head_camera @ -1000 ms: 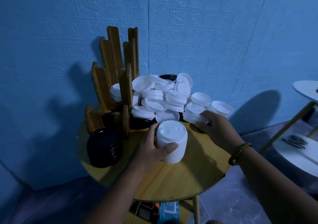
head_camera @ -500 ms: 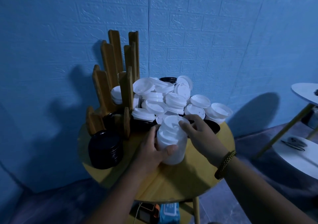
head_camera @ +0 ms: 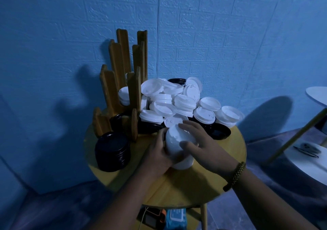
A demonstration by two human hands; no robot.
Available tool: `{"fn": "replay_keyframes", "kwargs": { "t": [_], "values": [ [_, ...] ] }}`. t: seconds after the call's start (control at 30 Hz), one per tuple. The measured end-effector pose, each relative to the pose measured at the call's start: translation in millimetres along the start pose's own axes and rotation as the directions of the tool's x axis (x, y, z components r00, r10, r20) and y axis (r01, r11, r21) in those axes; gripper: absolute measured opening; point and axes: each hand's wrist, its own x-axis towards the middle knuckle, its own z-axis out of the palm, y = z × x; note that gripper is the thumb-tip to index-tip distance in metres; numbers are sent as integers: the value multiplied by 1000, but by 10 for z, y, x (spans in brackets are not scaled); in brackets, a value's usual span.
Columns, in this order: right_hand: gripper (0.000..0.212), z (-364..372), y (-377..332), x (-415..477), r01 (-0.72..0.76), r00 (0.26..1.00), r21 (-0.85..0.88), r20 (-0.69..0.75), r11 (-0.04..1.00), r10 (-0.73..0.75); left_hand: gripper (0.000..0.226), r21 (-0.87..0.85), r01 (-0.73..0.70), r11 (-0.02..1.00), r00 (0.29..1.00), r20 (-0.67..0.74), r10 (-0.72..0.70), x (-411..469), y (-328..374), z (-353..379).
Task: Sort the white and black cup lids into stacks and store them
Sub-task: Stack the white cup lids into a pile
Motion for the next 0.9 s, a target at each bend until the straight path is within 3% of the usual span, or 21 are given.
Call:
{"fn": "replay_keyframes", "kwargs": {
  "t": [0.1, 0.2, 0.3, 0.47, 0.6, 0.7, 0.77, 0.9],
  "values": [
    [61, 12, -5, -45, -5, 996, -89, -88, 996, -3, 77, 1, 21, 1000, 1000, -9, -21, 4, 5, 15],
    [78, 142, -64, -30, -85, 969, -175, -244, 981, 41, 79, 1, 36, 999, 999, -10, -36, 10, -13, 14],
    [83, 240, -104, 12, -132, 952, -265, -303, 955, 47, 80, 17, 32, 999, 999, -25, -32, 18, -38, 2],
    [74, 234, -109, 59, -73, 972, -74, -229, 995, 54, 78, 24, 13, 1000, 1000, -21, -12, 9, -52, -2],
    [74, 145, -93, 56, -60, 989, -88, -139, 994, 48, 79, 42, 20, 999, 999, -31, -19, 4, -40, 2],
    [75, 77, -70, 56, -52, 997, -59, -61, 997, 48, 92, 66, 2, 998, 1000, -26, 0, 5, -51, 10],
    [80, 94, -67, 56, -49, 995, -110, -90, 993, 39, 96, 62, 21, 998, 1000, -8, -20, 12, -57, 7],
    [85, 182, -64, 43, -29, 990, -242, -144, 970, -7, 82, 51, 53, 997, 999, 8, -53, 24, -49, -30]
  ]
}}
